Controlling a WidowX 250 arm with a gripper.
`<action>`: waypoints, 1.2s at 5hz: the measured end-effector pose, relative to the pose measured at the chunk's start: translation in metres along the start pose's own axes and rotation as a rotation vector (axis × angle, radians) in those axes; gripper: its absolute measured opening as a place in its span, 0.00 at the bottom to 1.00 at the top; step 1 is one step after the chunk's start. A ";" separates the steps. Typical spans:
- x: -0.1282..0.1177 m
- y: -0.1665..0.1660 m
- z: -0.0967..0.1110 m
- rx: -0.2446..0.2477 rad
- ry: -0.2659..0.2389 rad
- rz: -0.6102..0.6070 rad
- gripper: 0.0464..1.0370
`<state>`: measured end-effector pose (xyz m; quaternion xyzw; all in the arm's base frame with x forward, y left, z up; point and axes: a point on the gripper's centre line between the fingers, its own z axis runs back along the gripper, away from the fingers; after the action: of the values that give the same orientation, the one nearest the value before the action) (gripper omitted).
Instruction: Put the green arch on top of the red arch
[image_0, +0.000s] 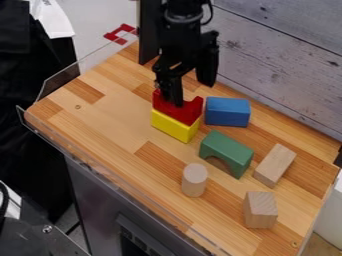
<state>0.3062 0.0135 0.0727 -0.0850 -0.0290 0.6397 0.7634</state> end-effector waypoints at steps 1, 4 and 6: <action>-0.020 -0.006 0.006 0.050 -0.026 -0.049 0.96; -0.084 -0.010 -0.024 0.248 0.013 -0.174 0.96; -0.068 0.023 -0.043 0.314 0.047 -0.043 0.96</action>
<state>0.2779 -0.0536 0.0306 0.0212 0.0874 0.6176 0.7814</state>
